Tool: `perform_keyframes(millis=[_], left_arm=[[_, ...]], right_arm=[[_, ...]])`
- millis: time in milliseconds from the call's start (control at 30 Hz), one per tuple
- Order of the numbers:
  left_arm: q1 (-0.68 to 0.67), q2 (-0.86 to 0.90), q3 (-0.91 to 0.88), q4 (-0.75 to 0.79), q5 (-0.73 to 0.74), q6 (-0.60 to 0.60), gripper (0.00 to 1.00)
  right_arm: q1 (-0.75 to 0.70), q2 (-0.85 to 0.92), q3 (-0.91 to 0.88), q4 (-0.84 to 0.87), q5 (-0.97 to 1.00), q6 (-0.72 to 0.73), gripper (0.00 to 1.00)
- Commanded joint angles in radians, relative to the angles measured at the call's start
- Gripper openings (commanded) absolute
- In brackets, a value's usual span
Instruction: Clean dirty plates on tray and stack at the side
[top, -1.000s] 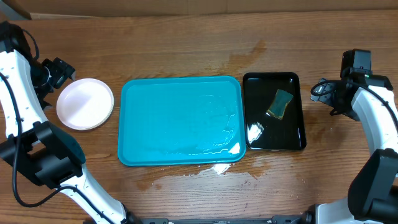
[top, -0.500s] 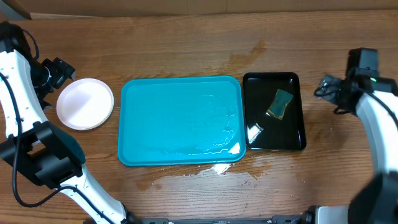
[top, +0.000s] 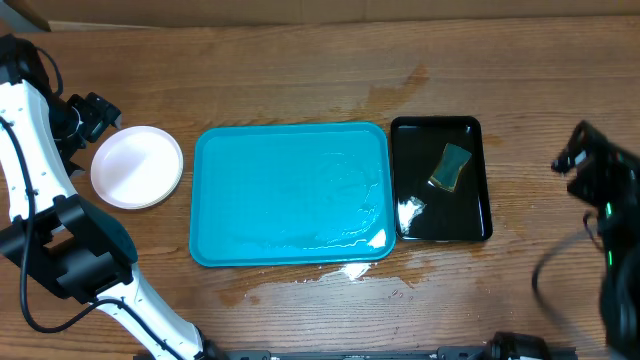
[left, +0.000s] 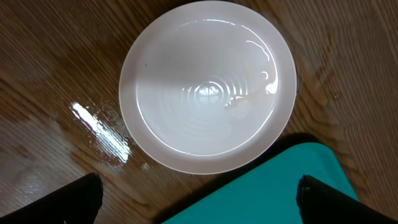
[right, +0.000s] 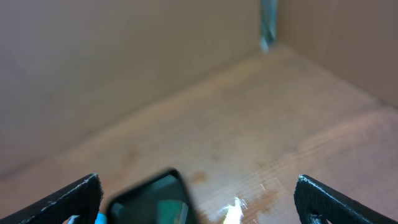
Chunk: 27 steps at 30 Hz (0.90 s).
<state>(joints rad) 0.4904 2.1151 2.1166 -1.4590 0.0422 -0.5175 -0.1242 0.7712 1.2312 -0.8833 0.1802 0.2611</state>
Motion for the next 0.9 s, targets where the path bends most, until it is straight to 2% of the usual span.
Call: perform_keyframes(millis=[0, 200, 300, 367, 533, 633, 867], left_arm=[[-0.001, -0.002, -0.003, 0.001, 0.007, 0.005, 1.0], [-0.001, -0.002, -0.003, 0.001, 0.007, 0.005, 1.0], [-0.001, -0.002, -0.003, 0.001, 0.007, 0.005, 1.0], [-0.001, -0.002, -0.003, 0.001, 0.007, 0.005, 1.0], [-0.001, -0.002, -0.003, 0.001, 0.007, 0.005, 1.0], [-0.001, -0.002, -0.003, 0.001, 0.007, 0.005, 1.0], [-0.001, -0.002, -0.003, 0.001, 0.007, 0.005, 1.0]], right_arm=[[0.058, -0.149, 0.018, -0.01, 0.002, 0.001, 1.0], [0.107, -0.377, -0.026, -0.004, 0.04, -0.006, 1.0], [0.107, -0.471, -0.128, 0.109, 0.037, -0.006, 1.0], [0.107, -0.523, -0.228, 0.284, 0.016, -0.005, 1.0], [0.106, -0.639, -0.575, 0.915, -0.099, -0.005, 1.0], [0.106, -0.697, -0.751, 1.119, -0.139, -0.001, 1.0], [0.108, -0.768, -0.99, 1.093, -0.156, 0.005, 1.0]])
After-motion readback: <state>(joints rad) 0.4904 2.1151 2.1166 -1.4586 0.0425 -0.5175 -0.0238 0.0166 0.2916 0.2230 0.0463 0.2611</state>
